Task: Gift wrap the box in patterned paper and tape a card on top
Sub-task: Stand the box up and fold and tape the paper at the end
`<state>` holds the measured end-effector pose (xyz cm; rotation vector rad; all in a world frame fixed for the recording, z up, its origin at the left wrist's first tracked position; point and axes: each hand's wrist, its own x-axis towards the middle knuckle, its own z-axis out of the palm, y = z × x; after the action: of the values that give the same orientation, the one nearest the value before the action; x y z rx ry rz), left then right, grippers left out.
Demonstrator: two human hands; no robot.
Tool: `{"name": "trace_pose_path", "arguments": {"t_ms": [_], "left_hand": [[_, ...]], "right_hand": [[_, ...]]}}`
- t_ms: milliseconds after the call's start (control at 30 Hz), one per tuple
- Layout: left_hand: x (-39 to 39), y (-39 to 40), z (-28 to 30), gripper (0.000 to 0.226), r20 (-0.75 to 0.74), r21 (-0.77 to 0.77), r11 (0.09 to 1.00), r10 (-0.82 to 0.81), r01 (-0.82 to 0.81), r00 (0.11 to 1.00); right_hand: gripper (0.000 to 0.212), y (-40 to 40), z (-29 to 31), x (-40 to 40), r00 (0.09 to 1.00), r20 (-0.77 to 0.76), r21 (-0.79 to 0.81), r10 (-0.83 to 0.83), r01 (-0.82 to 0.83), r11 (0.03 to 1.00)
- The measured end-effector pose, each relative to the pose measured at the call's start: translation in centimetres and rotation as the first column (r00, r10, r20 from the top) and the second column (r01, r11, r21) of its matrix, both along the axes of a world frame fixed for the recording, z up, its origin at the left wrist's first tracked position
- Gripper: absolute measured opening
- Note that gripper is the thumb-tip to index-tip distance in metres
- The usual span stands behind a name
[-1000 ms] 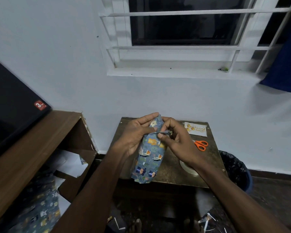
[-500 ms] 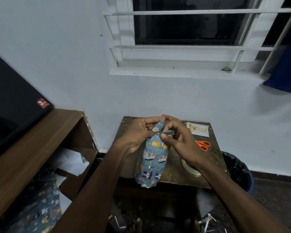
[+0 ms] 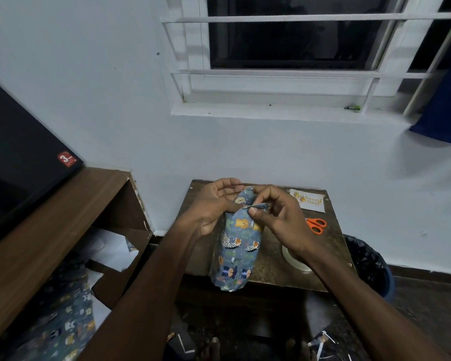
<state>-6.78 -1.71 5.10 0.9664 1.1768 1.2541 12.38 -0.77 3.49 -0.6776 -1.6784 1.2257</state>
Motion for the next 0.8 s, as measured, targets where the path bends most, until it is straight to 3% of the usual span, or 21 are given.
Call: {"name": "trace_pose_path", "arguments": {"t_ms": [100,267,467,667,800], "left_hand": [[-0.5,-0.1,0.0,0.048,-0.012,-0.010,0.999,-0.033,0.032,0.999],[-1.9,-0.6,0.4,0.026,0.112,-0.038,0.991,-0.122,0.127,0.986],[-1.6,-0.9,-0.1,0.015,-0.063,-0.158,0.987,-0.043,0.033,0.997],[-1.5,-1.0,0.4,0.014,-0.239,0.083,0.996,0.008,0.012,0.971],[-1.1,-0.9,0.2,0.011,-0.304,0.110,0.994,0.063,-0.030,0.951]], "right_hand": [[0.014,0.0,0.0,0.1,1.000,0.008,-0.005,-0.013,0.013,1.000],[0.016,0.5,-0.1,0.2,0.999,-0.036,-0.043,-0.036,0.034,0.998],[0.014,0.4,-0.3,0.3,0.998,-0.056,-0.036,-0.003,0.001,0.999],[0.016,0.4,0.9,0.4,0.998,-0.057,0.029,0.009,-0.007,1.000],[0.015,0.3,0.9,0.5,0.999,-0.025,0.042,0.043,-0.042,0.998]]}}
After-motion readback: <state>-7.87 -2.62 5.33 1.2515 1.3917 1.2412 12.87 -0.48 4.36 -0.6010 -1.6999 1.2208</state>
